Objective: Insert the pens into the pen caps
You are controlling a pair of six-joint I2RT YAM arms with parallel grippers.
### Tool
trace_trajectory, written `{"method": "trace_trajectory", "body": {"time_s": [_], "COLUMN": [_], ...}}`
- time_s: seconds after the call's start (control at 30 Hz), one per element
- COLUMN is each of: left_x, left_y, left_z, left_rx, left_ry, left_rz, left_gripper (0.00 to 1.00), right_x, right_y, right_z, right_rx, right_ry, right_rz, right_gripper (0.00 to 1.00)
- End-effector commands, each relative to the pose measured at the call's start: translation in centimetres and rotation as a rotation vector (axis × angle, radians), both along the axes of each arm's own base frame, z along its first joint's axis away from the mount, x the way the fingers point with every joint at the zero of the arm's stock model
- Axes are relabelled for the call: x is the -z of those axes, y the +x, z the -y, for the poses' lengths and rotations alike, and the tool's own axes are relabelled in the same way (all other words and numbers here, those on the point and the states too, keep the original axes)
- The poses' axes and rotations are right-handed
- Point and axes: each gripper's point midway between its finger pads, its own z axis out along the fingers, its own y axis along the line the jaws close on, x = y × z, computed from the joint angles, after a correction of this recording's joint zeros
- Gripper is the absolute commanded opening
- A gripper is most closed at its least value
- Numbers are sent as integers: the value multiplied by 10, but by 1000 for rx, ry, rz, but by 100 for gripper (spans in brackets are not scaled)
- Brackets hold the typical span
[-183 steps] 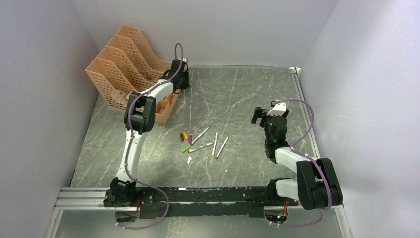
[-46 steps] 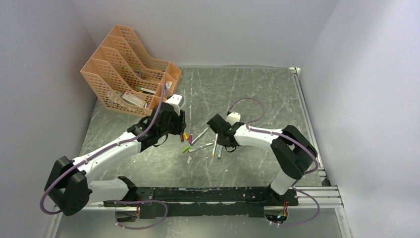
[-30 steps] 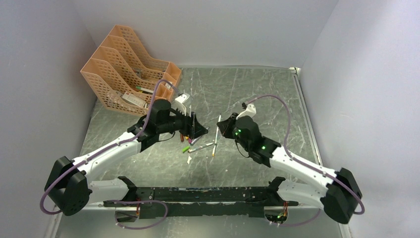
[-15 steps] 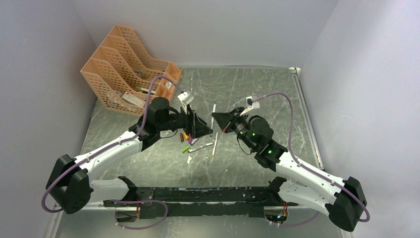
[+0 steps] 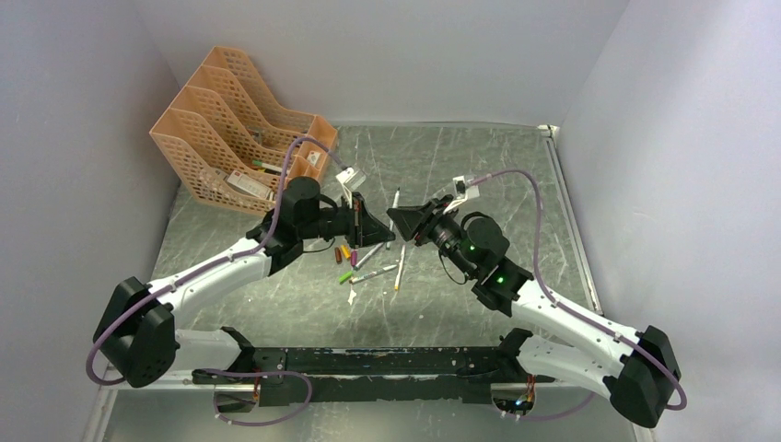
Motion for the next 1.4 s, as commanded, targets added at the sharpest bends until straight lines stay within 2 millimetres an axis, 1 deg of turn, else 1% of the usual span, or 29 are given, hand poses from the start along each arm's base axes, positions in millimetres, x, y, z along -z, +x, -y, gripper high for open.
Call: {"method": "trace_trajectory", "body": {"time_s": [0.0, 0.1, 0.17, 0.23, 0.3, 0.4, 0.47, 0.6, 0.63, 0.67, 0.77, 0.8, 0.83, 0.87, 0.9, 0.93, 0.97, 1.0, 1.03, 1.1, 1.13, 1.3, 1.37], "left_x": [-12, -1, 7, 9, 7, 7, 3, -6, -8, -10, -13, -14, -15, -17, -19, -21, -23, -26, -29, -33, -34, -38, -38], "left_y": [1, 1, 4, 4, 0, -1, -2, -6, -7, -7, -7, -7, -7, -6, -5, -5, -5, -4, -6, -6, -6, -10, -11], "left_z": [5, 4, 2, 0, 0, -1, -1, -1, 0, 0, 1, 1, 1, 1, 1, 1, 2, 2, 4, 6, 7, 10, 10], "left_rx": [58, 77, 73, 74, 93, 98, 100, 107, 108, 110, 107, 105, 103, 97, 91, 83, 77, 75, 69, 70, 71, 81, 82], "left_ry": [26, 83, 126, 137, 133, 140, 131, 103, 97, 91, 79, 77, 74, 68, 59, 47, 34, 19, -6, -42, -54, -110, -119], "left_rz": [110, 138, 155, 165, 173, 178, 187, 195, 197, 199, 204, 203, 205, 208, 209, 213, 212, 225, 196, 193, 190, 179, 174], "left_gripper": [7, 7, 7, 7, 7, 7, 7, 7, 7, 7, 7, 10, 22, 40, 54, 64, 70, 73, 76, 76, 75, 71, 66], "right_x": [-19, -21, -20, -18, -14, -9, -5, -1, 0, 0, 0, 0, -1, -1, -2, -5, -6, -8, -11, -14, -19, -31, -35], "right_y": [0, 5, 7, 8, 10, 9, 7, 5, 5, 5, 4, 4, 3, 1, 0, -1, -2, -3, -5, -8, -10, -16, -18], "right_z": [3, 9, 11, 10, 8, 3, 0, -3, -4, -4, -5, -5, -5, -6, -6, -6, -6, -7, -7, -9, -9, -7, -5], "right_rx": [9, 45, 60, 63, 60, 34, 18, -1, -4, -7, -16, -15, -18, -25, -27, -32, -35, -42, -50, -63, -70, -85, -87], "right_ry": [-54, -97, -119, -134, -148, -148, -143, -142, -141, -142, -146, -145, -142, -135, -126, -112, -101, -87, -76, -55, -29, 33, 49], "right_rz": [42, 51, 44, 40, 25, 13, 6, -3, -4, -4, -4, -7, -8, -10, -10, -6, -3, 0, 4, 7, 18, 40, 54], "right_gripper": [40, 43, 43, 42, 39, 27, 26, 27, 24, 16, 0, 0, 0, 0, 0, 0, 0, 0, 0, 0, 0, 0, 0]}}
